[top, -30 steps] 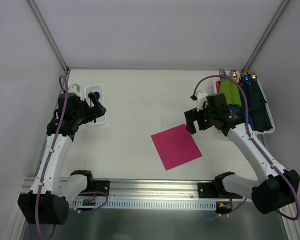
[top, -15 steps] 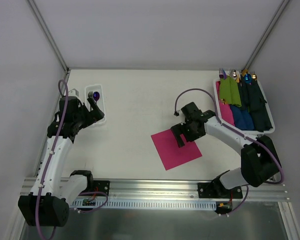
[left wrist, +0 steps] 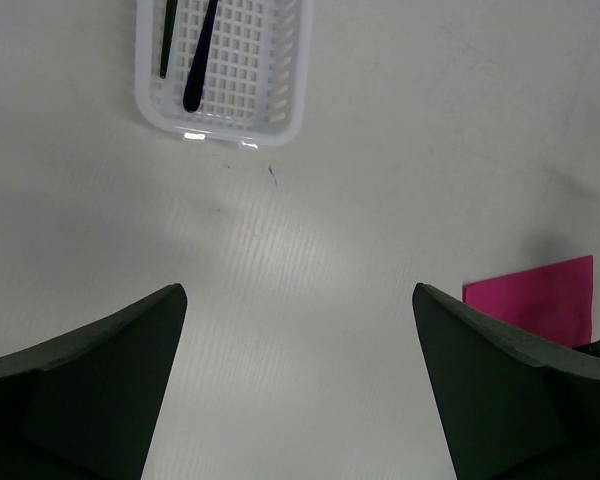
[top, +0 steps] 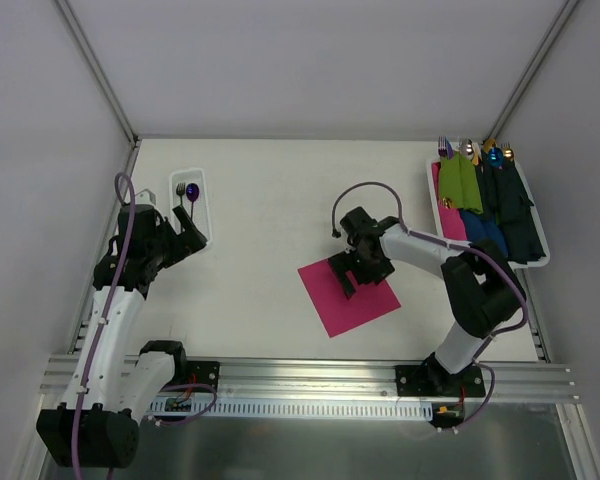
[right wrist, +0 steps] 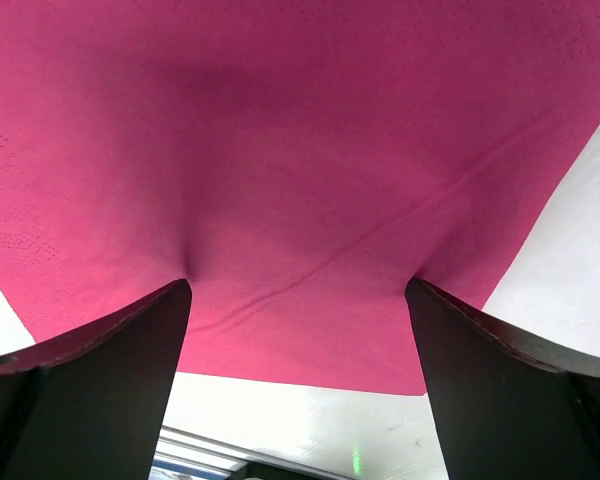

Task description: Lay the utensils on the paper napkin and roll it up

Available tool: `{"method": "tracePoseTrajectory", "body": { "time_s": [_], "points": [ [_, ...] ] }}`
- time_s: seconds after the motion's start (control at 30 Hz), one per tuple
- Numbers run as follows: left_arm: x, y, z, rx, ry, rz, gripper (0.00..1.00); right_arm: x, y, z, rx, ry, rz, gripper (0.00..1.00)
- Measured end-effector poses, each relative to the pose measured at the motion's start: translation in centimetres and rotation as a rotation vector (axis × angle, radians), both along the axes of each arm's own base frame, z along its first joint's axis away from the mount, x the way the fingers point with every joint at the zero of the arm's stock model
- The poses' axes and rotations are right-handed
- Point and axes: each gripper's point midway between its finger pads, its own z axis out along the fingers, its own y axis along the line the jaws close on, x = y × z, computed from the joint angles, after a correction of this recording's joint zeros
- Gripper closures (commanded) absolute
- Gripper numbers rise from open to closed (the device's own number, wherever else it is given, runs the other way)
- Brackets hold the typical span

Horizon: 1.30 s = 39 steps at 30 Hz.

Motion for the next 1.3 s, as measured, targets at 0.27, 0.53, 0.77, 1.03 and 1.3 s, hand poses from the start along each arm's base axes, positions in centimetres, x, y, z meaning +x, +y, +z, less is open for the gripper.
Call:
{"method": "tracePoseTrajectory", "body": {
  "time_s": [0.27, 0.53, 0.77, 1.03, 1.3],
  "points": [
    [-0.2, 0.0, 0.1, 0.000, -0.006, 0.003, 0.01, 2.9, 2.3, 0.1, 0.003, -0.001, 0.048, 0.06],
    [-0.1, 0.0, -0.4, 0.001, 0.015, 0.003, 0.01, 6.9, 5.1, 0.2, 0.008, -0.016, 0.101, 0.07],
    [-0.1, 0.0, -0.4, 0.002, 0.015, 0.002, 0.01, 9.1, 7.7, 0.2, 0.015, -0.057, 0.186, 0.07],
    [-0.1, 0.0, -0.5, 0.005, 0.020, -0.004, 0.01, 10.6, 9.5, 0.1, 0.015, -0.089, 0.231, 0.08],
    [0.0, -0.1, -1.0, 0.005, 0.042, -0.012, 0.01, 11.5, 10.6, 0.2, 0.021, -0.100, 0.250, 0.09]
  ]
}}
